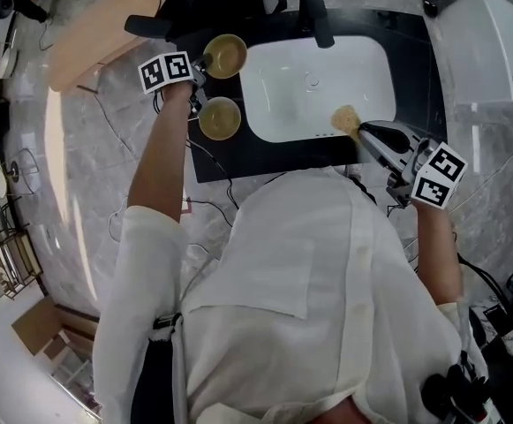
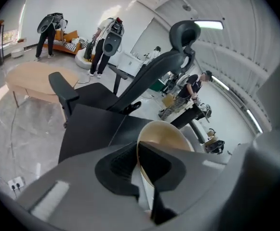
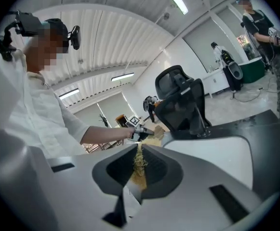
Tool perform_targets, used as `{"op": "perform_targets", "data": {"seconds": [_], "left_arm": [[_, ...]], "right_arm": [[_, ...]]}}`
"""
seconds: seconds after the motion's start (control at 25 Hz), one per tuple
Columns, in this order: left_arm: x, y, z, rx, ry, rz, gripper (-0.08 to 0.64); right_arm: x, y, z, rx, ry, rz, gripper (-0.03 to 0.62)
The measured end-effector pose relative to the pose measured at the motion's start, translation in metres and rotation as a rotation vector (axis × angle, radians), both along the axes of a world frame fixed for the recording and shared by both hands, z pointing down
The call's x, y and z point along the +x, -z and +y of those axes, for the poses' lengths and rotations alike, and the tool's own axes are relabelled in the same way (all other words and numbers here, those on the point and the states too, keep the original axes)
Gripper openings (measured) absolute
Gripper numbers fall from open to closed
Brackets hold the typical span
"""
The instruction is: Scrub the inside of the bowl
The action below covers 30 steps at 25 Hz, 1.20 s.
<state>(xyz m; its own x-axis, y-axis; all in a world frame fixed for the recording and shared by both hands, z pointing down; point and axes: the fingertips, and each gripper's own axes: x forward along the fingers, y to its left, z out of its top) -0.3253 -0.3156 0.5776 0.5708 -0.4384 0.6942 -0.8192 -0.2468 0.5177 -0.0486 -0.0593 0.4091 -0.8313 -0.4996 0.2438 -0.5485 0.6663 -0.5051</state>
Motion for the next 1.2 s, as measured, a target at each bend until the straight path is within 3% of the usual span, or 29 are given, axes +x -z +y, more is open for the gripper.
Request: {"op": "perform_targets", "data": {"seconds": [0.16,0.52,1.0,1.2], "left_arm": [[-0.018,-0.036,-0.009,-0.051,0.026,-0.097,0.018],[-0.031,-0.059,-0.020,-0.049,0.067,-0.172,0.021],[-0.041,-0.014,-0.008,0.074,0.099,-0.234,0.049],[-0.028,0.037,0.017,0.196,0.078,-0.305,0.049]], "right_arm": [[0.004,-0.002,0.005,-0.012,-0.033,0.032,0.022],[0.009,-0.009,0.007,-0.029,-0.027,0.051,0.023],[0.028,-0.001,0.001,-0.007,0.037,0.031,0.023],[0.043,0.004,-0.002,0.007,0.105,0.014,0.023]]}}
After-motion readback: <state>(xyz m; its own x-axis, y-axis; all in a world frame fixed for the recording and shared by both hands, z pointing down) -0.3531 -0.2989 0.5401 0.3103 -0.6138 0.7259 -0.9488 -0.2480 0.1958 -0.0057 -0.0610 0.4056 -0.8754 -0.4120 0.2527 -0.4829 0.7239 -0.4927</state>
